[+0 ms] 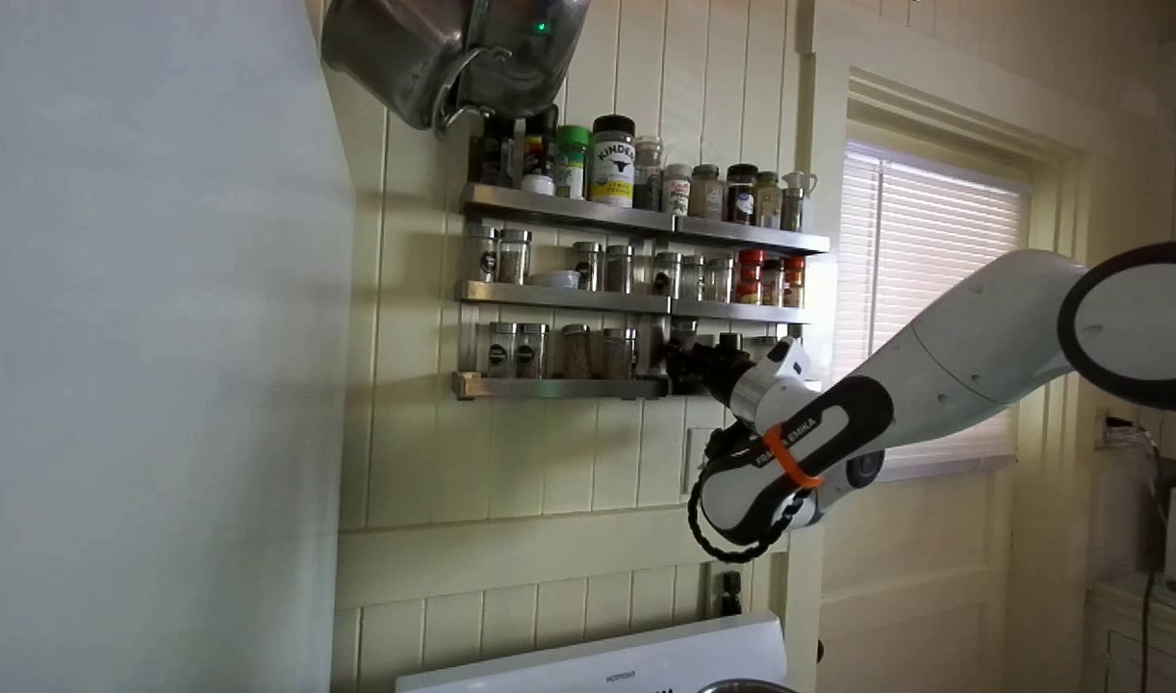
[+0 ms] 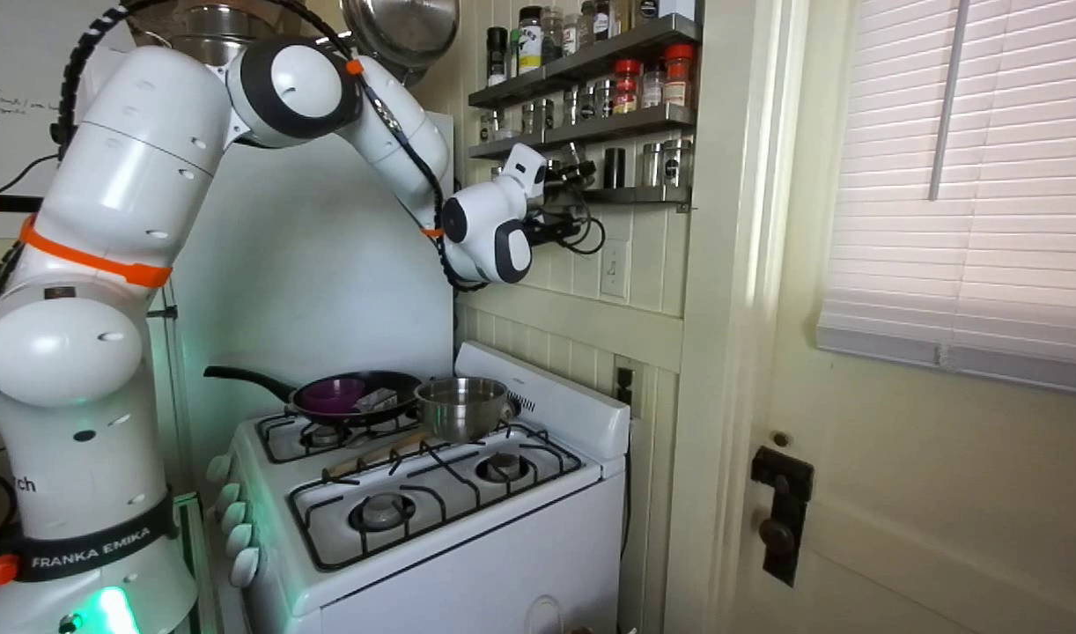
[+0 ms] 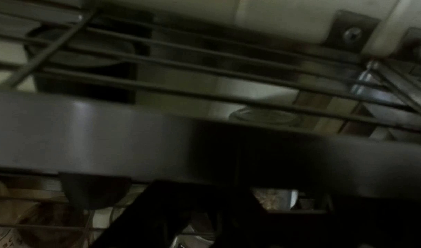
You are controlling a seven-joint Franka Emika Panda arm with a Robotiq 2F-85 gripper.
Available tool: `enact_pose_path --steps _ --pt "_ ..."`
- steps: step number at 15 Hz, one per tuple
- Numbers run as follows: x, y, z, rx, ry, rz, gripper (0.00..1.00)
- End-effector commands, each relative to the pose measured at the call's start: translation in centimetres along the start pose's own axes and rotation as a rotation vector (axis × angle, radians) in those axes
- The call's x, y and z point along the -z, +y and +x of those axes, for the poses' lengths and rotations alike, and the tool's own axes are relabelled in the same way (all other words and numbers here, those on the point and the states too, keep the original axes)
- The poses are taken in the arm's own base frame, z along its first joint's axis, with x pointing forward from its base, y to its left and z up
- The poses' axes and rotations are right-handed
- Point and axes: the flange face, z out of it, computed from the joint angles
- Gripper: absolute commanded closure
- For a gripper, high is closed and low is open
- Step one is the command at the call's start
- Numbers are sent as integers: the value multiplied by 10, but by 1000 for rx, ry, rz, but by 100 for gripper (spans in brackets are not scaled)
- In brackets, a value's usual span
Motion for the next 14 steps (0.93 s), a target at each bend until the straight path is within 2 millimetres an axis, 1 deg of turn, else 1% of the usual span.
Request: enact_pose_path --steps 1,3,8,11,14 --pt "-1 -7 -6 -12 -9 -40 77" --pt "-3 -10 -3 -16 -4 -51 77" --pt "2 -12 5 -11 -29 -138 77" --pt "5 -9 11 2 -48 -208 77" --pt "6 -7 12 25 -60 -235 77"
